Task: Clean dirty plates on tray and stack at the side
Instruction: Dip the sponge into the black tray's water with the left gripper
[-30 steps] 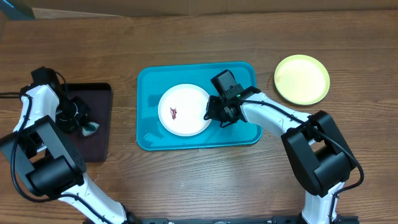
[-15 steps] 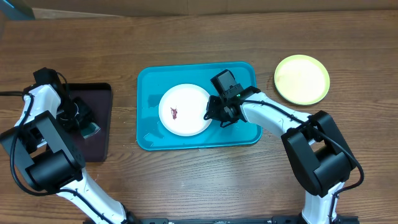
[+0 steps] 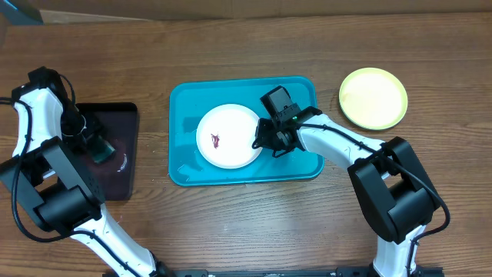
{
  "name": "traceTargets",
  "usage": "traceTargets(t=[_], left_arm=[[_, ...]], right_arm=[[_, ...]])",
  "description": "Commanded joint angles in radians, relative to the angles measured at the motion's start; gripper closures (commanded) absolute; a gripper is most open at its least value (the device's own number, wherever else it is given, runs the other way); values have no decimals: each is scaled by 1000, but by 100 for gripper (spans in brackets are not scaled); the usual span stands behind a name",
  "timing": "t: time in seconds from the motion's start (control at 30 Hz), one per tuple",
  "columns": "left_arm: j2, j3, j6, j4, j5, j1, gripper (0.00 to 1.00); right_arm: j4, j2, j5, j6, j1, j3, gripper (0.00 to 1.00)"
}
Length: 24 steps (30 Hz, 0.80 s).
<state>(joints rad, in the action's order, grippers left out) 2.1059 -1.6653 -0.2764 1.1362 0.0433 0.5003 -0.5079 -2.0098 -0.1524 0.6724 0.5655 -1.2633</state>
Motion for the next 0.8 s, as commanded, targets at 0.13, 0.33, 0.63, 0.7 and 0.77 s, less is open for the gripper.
traceTargets(t=[0.13,0.33,0.63,0.7,0.77], left_arm=[[6,40,14,-10,13,5,23],[6,105,25,-95,20,5,22],[6,113,30,-168,20,5,34],[6,113,31,-181,20,5,35],[6,113,34,-192,20,5,34]], right_arm=[[-19,-57,73,-26,0,27,96],[-21,-57,73,-26,0,27,96],[-21,-57,73,-26,0,27,96],[-21,-57,73,-26,0,27,96],[-21,-57,73,-26,0,27,96]])
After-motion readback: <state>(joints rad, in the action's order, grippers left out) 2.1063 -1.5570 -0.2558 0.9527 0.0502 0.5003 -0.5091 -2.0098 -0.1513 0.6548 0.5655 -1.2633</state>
